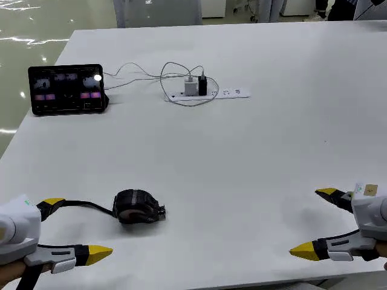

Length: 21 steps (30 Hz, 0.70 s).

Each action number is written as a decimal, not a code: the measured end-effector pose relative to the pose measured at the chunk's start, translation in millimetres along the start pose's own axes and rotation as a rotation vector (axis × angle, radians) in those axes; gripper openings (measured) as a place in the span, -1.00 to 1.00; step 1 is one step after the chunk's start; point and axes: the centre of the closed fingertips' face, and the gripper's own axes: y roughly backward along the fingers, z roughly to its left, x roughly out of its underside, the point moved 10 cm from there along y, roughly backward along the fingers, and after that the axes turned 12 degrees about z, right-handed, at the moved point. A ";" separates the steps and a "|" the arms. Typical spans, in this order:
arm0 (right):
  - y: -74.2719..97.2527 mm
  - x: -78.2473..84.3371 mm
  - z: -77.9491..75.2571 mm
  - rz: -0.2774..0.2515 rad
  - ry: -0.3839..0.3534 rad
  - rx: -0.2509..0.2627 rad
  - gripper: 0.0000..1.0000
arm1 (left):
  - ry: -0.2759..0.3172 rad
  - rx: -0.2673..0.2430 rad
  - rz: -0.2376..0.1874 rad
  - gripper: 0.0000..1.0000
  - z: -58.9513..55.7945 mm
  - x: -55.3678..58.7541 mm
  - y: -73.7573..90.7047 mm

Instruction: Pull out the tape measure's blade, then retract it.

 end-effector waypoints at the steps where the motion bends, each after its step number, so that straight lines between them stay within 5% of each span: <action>1: -0.5 -0.2 -0.4 0.002 -0.002 -0.001 0.98 | 0.002 0.001 0.002 0.98 0.2 -0.1 0.1; 21: 2.3 -2.1 -1.0 0.001 0.011 -0.006 0.98 | 0.002 0.006 -0.005 0.98 0.5 0.5 -0.3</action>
